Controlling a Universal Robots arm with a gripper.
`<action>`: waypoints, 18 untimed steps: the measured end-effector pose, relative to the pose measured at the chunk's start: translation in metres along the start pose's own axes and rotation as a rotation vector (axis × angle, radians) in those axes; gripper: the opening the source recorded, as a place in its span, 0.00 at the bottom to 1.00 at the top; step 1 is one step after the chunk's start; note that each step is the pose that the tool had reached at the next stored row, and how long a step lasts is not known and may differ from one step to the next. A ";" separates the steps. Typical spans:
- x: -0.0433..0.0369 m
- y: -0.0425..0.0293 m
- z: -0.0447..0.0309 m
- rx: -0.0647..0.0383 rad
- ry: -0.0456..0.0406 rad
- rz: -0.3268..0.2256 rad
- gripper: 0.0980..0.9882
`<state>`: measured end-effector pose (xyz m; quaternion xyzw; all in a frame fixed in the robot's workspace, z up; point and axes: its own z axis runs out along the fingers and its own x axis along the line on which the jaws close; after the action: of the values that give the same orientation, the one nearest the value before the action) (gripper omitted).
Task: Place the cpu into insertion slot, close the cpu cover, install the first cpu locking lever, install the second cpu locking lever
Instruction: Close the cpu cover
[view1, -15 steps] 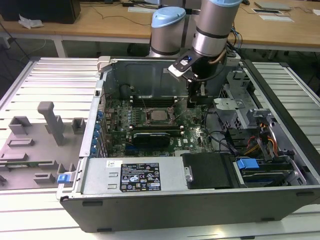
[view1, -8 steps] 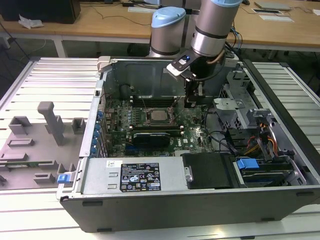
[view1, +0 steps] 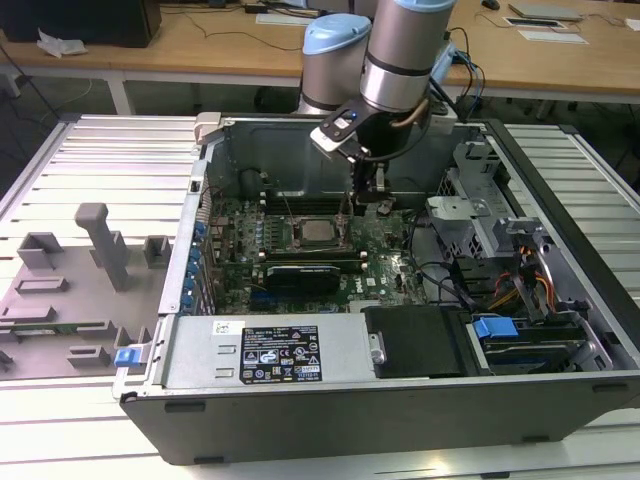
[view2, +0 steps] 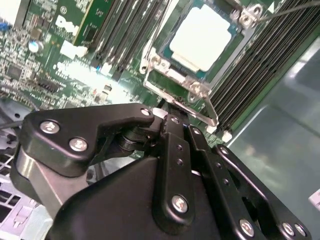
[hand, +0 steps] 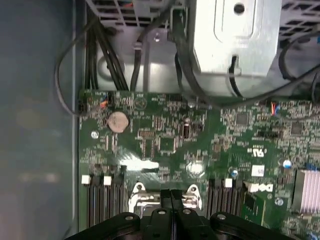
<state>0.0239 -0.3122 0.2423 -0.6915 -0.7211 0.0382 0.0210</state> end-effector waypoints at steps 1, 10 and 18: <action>0.0001 -0.0020 0.0002 -0.001 0.0000 0.000 0.01; 0.0021 -0.0464 0.0055 -0.074 -0.0030 0.002 0.01; -0.0022 -0.0593 0.0109 -0.080 -0.0032 0.002 0.01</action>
<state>-0.0359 -0.3172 0.2365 -0.6925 -0.7213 0.0106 -0.0077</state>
